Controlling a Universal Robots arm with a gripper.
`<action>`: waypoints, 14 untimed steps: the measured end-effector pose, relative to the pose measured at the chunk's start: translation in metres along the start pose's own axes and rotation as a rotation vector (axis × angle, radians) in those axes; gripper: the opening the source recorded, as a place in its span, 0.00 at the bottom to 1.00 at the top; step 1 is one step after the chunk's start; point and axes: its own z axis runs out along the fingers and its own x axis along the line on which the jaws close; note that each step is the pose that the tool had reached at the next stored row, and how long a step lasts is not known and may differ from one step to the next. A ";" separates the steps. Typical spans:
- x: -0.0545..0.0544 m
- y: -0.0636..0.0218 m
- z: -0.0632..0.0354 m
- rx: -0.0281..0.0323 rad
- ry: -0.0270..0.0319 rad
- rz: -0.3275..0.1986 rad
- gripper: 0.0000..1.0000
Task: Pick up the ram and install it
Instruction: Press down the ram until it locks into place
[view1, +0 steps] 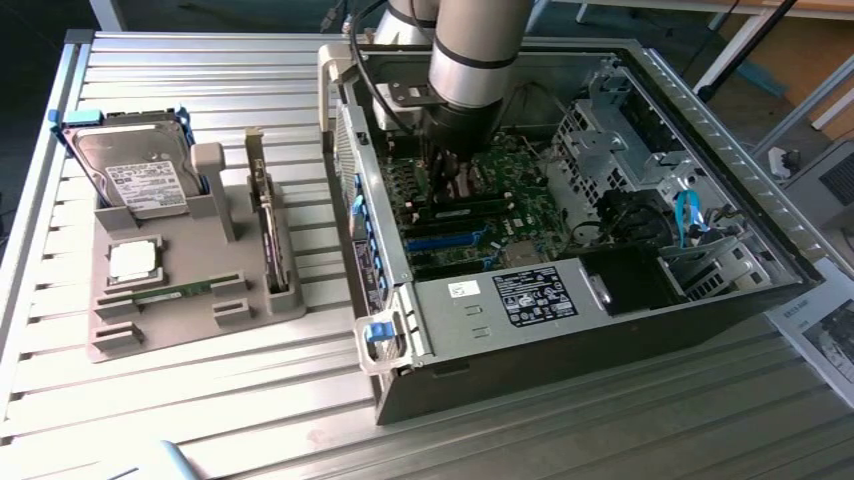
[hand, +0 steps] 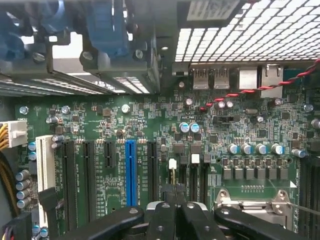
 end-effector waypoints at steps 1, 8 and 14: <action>0.000 0.0000 -0.0046 -0.0013 0.0021 0.000 0.11; 0.001 -0.0011 -0.0345 -0.0010 0.0117 0.000 0.11; 0.001 -0.0011 -0.0366 -0.0010 0.0138 0.000 0.11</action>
